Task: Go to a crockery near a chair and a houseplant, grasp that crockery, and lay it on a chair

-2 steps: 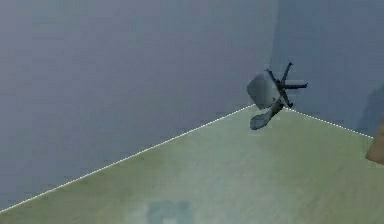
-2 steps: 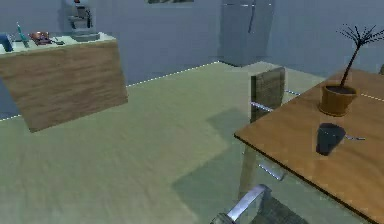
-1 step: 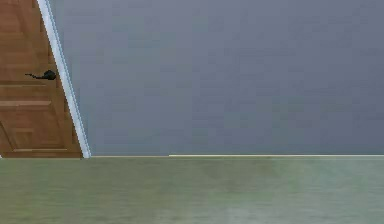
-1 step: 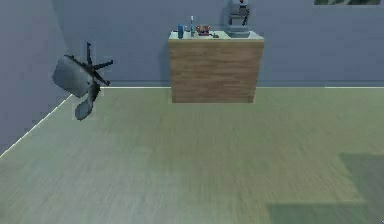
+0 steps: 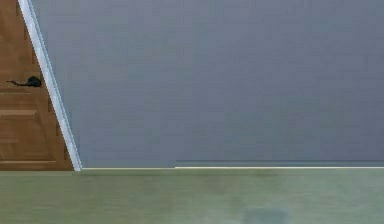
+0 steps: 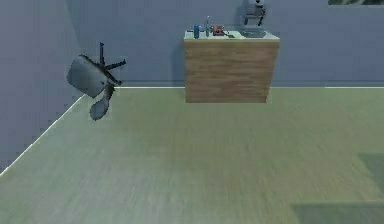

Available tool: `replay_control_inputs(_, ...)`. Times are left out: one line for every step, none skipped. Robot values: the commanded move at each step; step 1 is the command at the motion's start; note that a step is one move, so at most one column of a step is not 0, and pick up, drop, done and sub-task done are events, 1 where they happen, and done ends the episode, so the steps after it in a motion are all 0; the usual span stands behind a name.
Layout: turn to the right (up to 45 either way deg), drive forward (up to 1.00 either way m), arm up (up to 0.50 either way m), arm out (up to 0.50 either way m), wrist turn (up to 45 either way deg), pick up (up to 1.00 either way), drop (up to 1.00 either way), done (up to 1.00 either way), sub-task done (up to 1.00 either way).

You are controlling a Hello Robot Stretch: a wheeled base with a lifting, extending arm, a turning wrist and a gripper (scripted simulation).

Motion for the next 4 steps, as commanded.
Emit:
replay_control_inputs(45.0, 0.00, 0.00, 0.00, 0.0, 0.00, 0.00, 0.00, 0.00)
replay_control_inputs(39.0, 0.00, 0.00, 0.00, 0.0, 0.00, 0.00, 0.00, 0.00)
replay_control_inputs(0.0, 0.60, 0.00, 0.00, 0.0, 0.00, 0.00, 0.00, 0.00)
replay_control_inputs(45.0, 0.00, 0.00, 0.00, 0.0, 0.00, 0.00, 0.00, 0.00)
